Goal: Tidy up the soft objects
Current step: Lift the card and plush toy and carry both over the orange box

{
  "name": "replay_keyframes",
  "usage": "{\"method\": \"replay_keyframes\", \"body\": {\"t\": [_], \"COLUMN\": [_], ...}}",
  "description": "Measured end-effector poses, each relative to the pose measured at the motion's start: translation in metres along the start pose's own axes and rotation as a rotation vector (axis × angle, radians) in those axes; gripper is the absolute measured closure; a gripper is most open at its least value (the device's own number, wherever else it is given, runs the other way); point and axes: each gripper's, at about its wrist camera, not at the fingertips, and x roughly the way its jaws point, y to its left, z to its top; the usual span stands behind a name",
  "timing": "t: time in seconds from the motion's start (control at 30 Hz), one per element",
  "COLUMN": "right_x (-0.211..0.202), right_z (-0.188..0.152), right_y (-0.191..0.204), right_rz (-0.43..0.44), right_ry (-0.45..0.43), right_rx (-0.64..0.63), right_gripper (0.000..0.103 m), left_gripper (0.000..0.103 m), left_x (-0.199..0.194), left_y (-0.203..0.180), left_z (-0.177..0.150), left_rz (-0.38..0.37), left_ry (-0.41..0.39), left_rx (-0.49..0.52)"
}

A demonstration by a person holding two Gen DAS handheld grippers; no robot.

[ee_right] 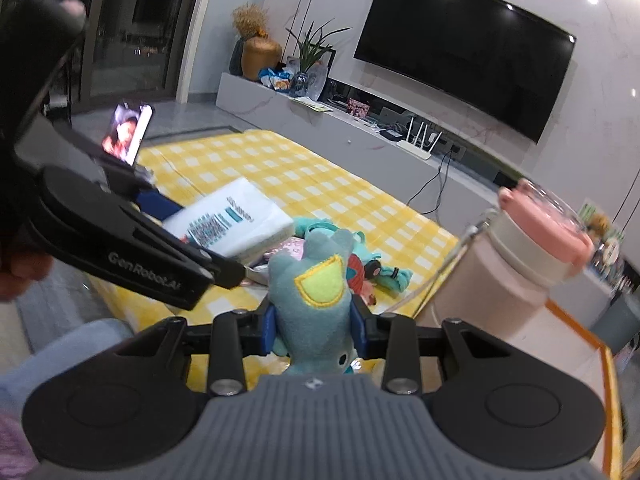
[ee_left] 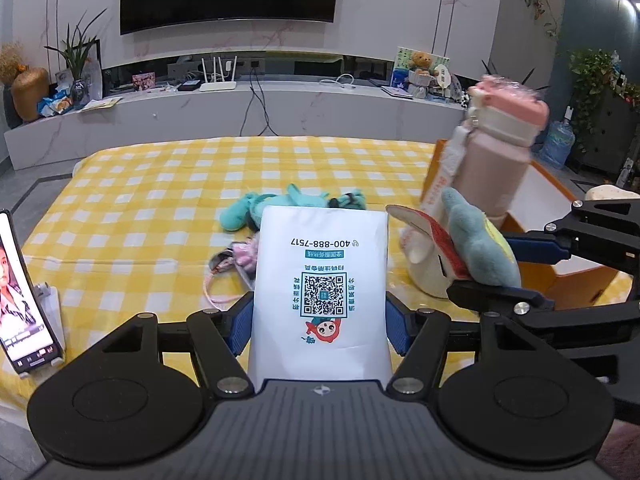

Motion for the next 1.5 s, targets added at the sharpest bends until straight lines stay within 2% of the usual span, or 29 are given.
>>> {"method": "replay_keyframes", "body": {"t": [0.33,0.57,0.7,1.0,1.13,1.27,1.37,1.5], "right_x": [-0.063,-0.095,-0.11,-0.141,-0.147,-0.142,-0.13,-0.104], "right_z": [-0.019,-0.042,-0.051,-0.068,-0.075,-0.077,-0.081,-0.083], "right_y": [-0.029,-0.054,-0.071,-0.128,-0.158,-0.193,-0.22,-0.253], "right_rz": [0.016,-0.042,-0.086,-0.171,-0.2,-0.198,-0.196,-0.174], "right_ry": [-0.044,-0.04,-0.036,-0.046,-0.046,-0.029,-0.014,0.021], "right_rx": [0.128,0.192,0.231,0.306,0.286,0.267,0.257,0.256], "right_gripper": [0.066,0.066,0.066,0.066,0.066,0.066,0.066,0.066], "left_gripper": [0.029,0.029,0.029,0.029,0.029,0.029,0.029,0.029], "left_x": [-0.021,-0.021,-0.017,0.009,0.03,0.054,0.07,0.092], "left_y": [-0.042,-0.073,-0.092,-0.143,-0.171,-0.191,-0.204,-0.219], "left_z": [0.0,0.007,0.014,0.048,0.066,0.081,0.092,0.103], "left_rz": [-0.025,-0.09,-0.144,-0.316,-0.373,-0.386,-0.358,-0.286], "left_ry": [-0.005,-0.005,0.0,0.019,0.027,0.04,0.042,0.044], "left_rx": [0.051,0.065,0.072,0.091,0.102,0.092,0.094,0.112]}}
